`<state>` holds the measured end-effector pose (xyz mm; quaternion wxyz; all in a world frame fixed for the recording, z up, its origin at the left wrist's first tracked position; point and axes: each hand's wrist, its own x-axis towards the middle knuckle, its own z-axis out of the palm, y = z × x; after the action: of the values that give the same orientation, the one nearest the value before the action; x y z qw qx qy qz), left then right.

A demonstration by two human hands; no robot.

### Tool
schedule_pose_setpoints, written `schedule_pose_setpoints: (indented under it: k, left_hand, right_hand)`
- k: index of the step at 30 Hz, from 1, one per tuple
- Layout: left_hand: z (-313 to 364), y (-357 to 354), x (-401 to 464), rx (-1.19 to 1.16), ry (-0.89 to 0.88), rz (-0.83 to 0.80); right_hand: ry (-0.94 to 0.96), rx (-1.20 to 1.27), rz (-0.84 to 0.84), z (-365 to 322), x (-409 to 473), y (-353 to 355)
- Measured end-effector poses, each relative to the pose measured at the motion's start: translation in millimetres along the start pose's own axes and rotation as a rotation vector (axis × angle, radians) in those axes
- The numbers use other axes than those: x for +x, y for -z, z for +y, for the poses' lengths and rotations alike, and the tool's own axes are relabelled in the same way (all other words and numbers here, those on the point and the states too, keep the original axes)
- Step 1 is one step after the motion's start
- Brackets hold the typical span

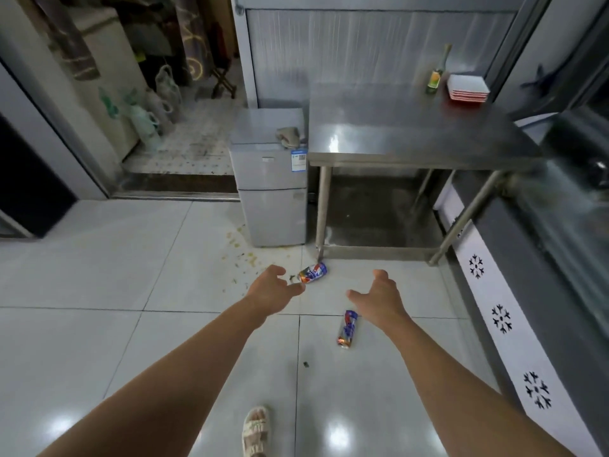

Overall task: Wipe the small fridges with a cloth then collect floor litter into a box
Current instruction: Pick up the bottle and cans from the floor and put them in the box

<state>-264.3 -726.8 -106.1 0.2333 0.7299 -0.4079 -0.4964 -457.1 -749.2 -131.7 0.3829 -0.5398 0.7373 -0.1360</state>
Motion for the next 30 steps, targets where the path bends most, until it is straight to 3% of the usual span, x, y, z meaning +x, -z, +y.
schedule_pose_setpoints:
  k: [7,14,22,30]
  left_hand:
    - [37.3,28.0,120.7,0.102,-0.008,-0.126]
    - [59.7,4.7,203.1,0.213,0.01,-0.246]
    - [63.4,-65.0,298.7,0.374,-0.076,-0.3]
    - [3.1,-138.5,406.3,0.399,0.023,-0.39]
  right_hand:
    - [-0.114,0.087,0.058,-37.3,73.6,-22.2]
    - [-0.251,0.173,0.087,-31.9,135.5,-31.8]
    - [-0.393,0.206,0.082,22.9,227.2,-51.8]
    - [-0.515,0.207,0.004,100.6,308.5,-121.7]
